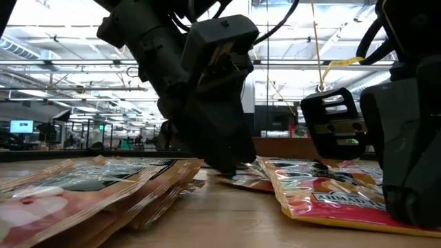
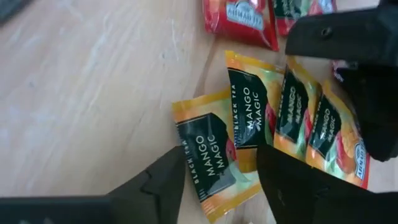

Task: Pick & Place Tea
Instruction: Put the orange tea bag into the middle section of the wooden organizer

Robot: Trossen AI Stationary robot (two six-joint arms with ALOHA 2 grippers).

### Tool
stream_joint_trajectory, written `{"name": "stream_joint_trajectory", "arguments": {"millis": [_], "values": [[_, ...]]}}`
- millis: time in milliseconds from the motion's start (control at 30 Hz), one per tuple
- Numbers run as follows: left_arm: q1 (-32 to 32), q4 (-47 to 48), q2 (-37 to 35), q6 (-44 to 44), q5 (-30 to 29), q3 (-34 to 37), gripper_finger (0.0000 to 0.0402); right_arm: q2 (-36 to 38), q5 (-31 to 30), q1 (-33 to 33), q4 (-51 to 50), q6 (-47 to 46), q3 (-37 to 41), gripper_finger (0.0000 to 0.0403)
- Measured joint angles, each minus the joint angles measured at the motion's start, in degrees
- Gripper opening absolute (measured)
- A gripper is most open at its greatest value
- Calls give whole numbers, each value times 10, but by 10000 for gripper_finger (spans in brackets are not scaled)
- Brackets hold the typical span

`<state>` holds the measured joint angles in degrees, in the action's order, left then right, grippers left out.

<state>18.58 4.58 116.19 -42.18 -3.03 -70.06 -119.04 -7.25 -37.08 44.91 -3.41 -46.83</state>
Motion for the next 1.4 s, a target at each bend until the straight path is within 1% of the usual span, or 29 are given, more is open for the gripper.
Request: {"name": "stream_joint_trajectory", "arguments": {"millis": [167, 267, 333, 433, 467, 633, 833, 1067, 1167, 1233, 1400], "values": [[-1, -33, 0, 23, 0, 0, 151, 0, 0, 0, 0, 0, 0, 0], [-1, -38, 0, 37, 2, 0, 121, 0, 0, 0, 0, 0, 0, 0], [-1, -38, 0, 52, 2, 0, 89, 0, 0, 0, 0, 0, 0, 0], [-1, -38, 0, 75, -2, 0, 27, 0, 0, 0, 0, 0, 0, 0], [-1, -38, 0, 78, -2, 0, 14, 0, 0, 0, 0, 0, 0, 0], [2, -34, 0, 95, -15, 0, 5, 0, -1, 0, 0, 0, 0, 0], [3, -32, -12, 104, -30, 0, 3, 0, -1, 0, 7, 11, 0, 0], [13, 5, -61, 111, -74, 1, 2, 0, -1, -1, 12, 23, 0, 2], [23, 26, -86, 116, -96, 1, 2, 0, -1, -2, 20, 28, 1, 9], [30, 21, -99, 119, -108, 0, 1, 0, -1, -2, 22, 27, 1, 17], [39, 44, -105, 76, -102, 0, 2, -1, -1, -2, 26, 26, 1, 33]]}}
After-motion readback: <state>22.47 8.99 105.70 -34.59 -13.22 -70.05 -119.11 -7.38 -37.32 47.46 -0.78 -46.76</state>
